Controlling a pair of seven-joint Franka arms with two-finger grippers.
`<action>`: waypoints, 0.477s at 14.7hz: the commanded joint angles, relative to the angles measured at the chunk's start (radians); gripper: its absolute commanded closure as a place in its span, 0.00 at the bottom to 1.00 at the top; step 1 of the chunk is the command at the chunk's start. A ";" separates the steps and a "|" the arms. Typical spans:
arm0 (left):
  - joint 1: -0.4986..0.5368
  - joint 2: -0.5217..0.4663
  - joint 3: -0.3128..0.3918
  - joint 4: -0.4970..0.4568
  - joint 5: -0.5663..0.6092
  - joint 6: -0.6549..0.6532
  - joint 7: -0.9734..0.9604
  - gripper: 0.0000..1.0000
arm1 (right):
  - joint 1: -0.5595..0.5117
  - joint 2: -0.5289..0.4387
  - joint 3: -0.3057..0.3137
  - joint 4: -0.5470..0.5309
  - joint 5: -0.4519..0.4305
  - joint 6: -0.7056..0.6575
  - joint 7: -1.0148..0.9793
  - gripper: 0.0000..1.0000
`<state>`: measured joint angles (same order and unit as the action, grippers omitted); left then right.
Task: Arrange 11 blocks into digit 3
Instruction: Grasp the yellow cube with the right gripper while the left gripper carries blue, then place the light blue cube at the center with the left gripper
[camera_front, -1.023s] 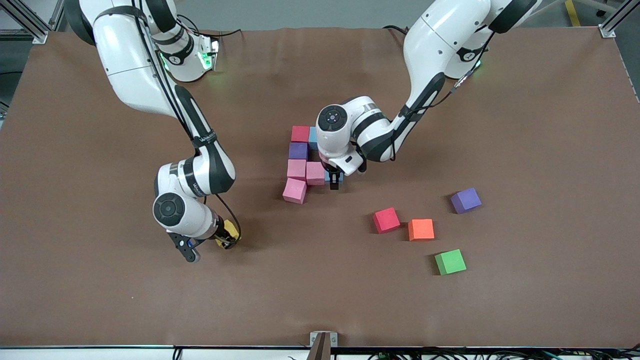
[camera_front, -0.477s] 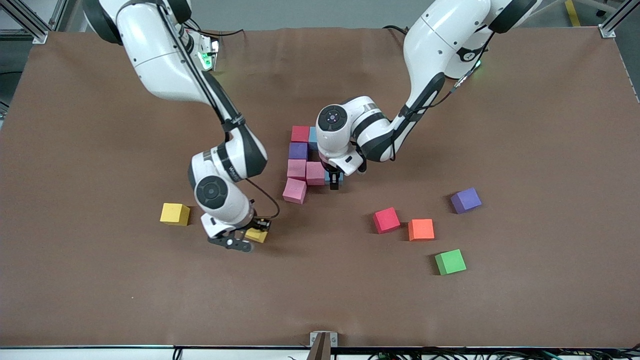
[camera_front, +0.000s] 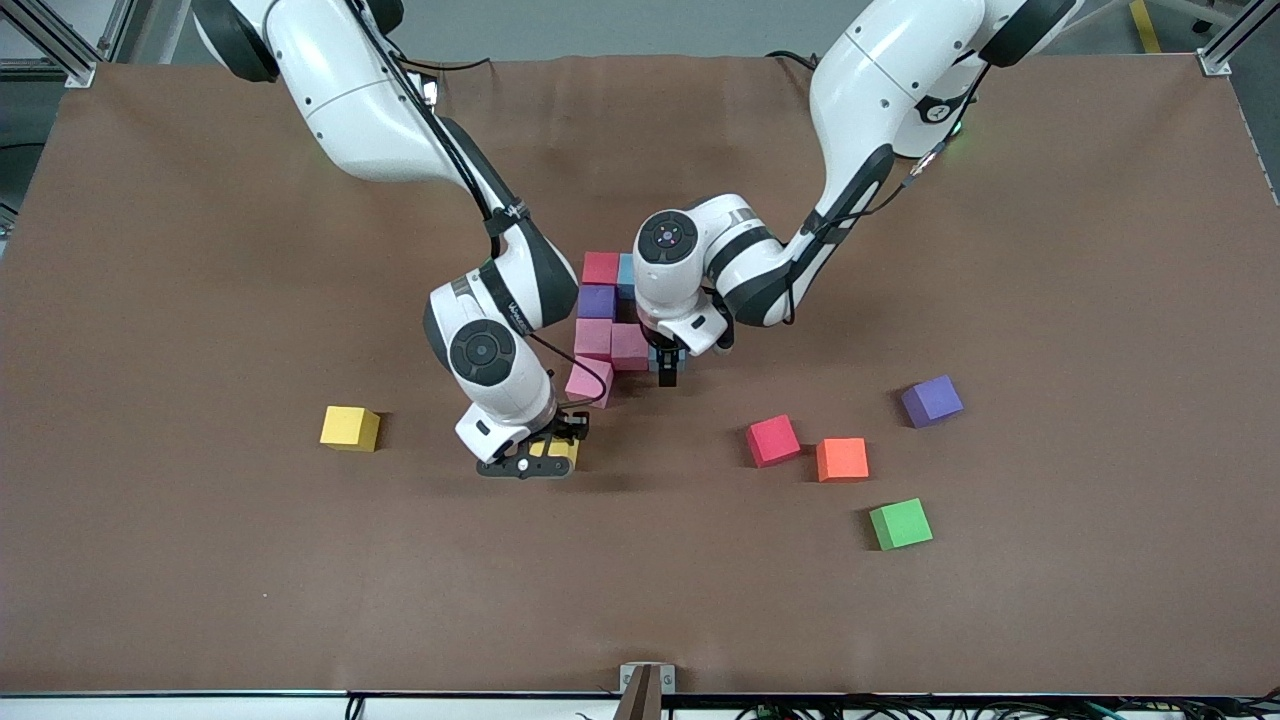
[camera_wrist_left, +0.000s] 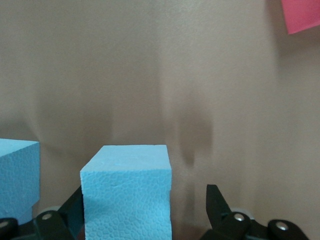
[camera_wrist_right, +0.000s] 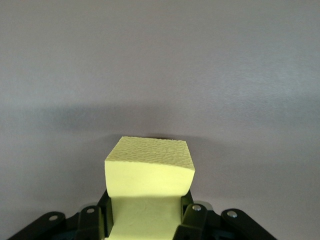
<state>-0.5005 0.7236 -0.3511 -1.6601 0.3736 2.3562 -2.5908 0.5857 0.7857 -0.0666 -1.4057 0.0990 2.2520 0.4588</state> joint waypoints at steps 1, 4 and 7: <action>0.011 -0.055 -0.002 -0.023 0.019 -0.008 0.018 0.00 | 0.019 0.026 -0.002 0.024 -0.012 -0.006 -0.037 0.98; 0.036 -0.107 -0.005 -0.032 0.008 -0.035 0.060 0.00 | 0.035 0.072 -0.002 0.077 -0.002 -0.017 -0.020 0.98; 0.071 -0.151 -0.028 -0.041 0.004 -0.075 0.127 0.00 | 0.040 0.096 -0.001 0.103 -0.002 -0.032 0.017 0.98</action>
<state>-0.4609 0.6291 -0.3563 -1.6614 0.3738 2.3085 -2.5036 0.6223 0.8501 -0.0661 -1.3511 0.0992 2.2445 0.4518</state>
